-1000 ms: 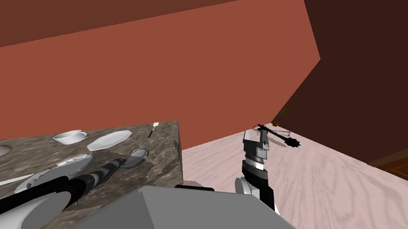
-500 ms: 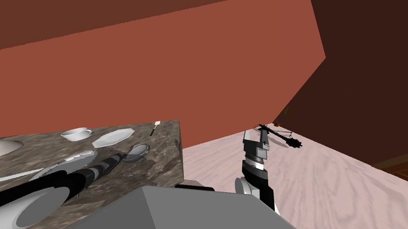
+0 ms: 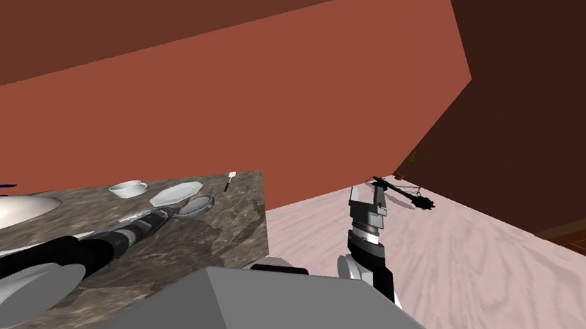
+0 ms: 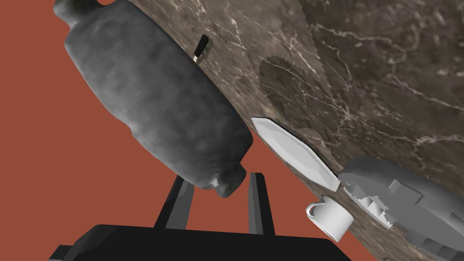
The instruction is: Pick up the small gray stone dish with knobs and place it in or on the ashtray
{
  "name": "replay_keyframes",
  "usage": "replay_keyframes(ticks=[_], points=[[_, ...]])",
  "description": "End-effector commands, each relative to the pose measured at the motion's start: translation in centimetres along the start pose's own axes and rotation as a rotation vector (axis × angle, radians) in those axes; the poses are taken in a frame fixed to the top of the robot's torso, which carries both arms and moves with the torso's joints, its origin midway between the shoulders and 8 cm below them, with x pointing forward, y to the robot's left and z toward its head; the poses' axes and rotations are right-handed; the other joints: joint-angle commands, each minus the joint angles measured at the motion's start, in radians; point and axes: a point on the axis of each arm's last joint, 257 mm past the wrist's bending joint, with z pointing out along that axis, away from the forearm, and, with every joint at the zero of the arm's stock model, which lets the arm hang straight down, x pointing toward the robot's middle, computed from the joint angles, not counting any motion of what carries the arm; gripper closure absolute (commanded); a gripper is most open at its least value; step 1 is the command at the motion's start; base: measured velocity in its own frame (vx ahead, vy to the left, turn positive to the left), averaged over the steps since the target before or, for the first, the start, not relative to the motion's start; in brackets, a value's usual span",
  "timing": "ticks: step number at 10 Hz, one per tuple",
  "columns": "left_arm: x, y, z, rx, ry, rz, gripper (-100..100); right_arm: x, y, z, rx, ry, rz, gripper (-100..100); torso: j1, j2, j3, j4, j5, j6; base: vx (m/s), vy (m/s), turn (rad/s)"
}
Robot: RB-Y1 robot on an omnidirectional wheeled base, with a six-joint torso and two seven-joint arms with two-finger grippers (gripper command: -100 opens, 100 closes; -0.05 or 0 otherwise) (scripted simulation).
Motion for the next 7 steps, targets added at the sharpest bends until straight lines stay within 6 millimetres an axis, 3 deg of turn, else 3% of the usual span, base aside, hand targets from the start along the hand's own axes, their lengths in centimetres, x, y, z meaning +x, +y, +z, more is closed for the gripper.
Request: replay_keyframes(ticks=[1,5,7], points=[[-1.1,-1.8,-0.4,0.037,-0.027,0.020,100,0.0,0.0,0.0,0.000,0.000,0.000,0,0.000,0.000,0.000,0.000,0.000,0.000,-0.099,0.120,-0.017],[-3.9,-5.5,-1.8,0.113,-0.082,0.075,100,0.0,0.0,0.0,0.000,0.000,0.000,0,-0.002,-0.002,0.000,0.000,-0.001,0.001,-0.074,0.104,-0.037],[-4.9,-6.2,-2.2,0.123,-0.099,0.088,100,0.0,0.0,0.0,0.000,0.000,0.000,0,-0.005,-0.002,0.000,0.001,-0.002,0.001,-0.065,0.072,-0.038]])
